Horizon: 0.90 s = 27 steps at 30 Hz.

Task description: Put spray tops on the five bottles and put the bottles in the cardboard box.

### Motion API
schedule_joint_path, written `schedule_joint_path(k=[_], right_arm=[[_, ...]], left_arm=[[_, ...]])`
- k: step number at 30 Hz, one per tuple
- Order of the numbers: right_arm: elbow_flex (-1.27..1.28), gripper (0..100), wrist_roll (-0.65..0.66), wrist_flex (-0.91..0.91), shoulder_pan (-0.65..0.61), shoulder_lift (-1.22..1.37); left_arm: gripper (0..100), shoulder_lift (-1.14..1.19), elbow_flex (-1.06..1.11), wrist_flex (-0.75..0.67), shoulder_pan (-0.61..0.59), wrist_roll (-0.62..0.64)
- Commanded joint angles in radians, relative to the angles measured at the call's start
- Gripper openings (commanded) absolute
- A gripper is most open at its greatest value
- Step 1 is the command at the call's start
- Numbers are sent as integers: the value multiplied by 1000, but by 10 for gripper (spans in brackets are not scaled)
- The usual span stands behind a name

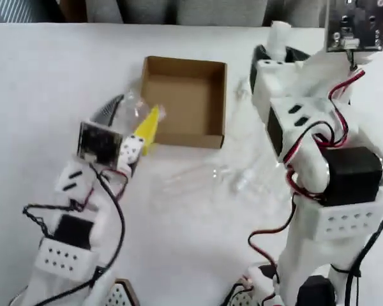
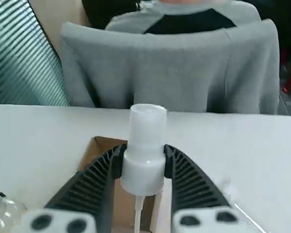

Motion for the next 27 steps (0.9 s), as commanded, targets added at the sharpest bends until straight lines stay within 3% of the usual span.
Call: schedule_joint_path(k=[1, 5, 15, 22, 27], right_arm=[[-6, 16, 0, -102, -81, -28], [-5, 16, 0, -205, -193, -28], [-2, 16, 0, -308, -450, -18], [175, 16, 5, -437, -463, -31], [350, 16, 2, -641, -466, -107]], left_arm=[[24, -116, 48, -46, 51, 87], [23, -203, 138, -49, 84, 222], [23, -453, 399, -44, 140, 224], [23, -588, 425, 92, 148, 224], [23, -596, 425, 98, 142, 224]])
